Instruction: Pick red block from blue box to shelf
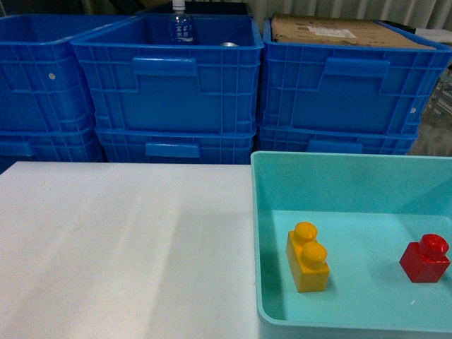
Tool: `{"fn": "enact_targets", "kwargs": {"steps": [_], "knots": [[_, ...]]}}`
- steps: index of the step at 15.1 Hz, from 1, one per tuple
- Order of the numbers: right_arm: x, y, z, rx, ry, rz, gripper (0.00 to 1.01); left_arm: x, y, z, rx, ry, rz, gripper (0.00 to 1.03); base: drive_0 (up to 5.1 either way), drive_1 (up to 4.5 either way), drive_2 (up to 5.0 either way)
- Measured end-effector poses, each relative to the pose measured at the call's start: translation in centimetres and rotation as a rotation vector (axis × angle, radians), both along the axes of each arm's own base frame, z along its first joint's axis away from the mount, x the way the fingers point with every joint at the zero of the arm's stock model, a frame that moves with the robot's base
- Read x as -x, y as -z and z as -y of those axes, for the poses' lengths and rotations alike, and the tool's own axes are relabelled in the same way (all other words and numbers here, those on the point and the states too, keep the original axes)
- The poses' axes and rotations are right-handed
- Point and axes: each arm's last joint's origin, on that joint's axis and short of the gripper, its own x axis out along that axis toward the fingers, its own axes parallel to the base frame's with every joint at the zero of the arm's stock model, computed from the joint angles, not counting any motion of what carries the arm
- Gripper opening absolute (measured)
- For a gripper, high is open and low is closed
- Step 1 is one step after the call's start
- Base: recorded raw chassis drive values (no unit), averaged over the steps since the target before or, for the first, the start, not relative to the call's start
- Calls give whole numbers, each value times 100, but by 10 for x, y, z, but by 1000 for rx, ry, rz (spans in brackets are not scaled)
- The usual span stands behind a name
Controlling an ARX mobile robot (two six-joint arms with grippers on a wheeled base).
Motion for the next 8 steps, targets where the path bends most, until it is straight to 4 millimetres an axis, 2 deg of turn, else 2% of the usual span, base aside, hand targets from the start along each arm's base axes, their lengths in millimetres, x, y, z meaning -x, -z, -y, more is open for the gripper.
{"fn": "enact_targets", "kwargs": {"steps": [8], "knots": [[0, 0, 0, 0, 0, 0, 98, 0, 0, 0, 0, 0, 0, 98, 0, 0, 0]]}}
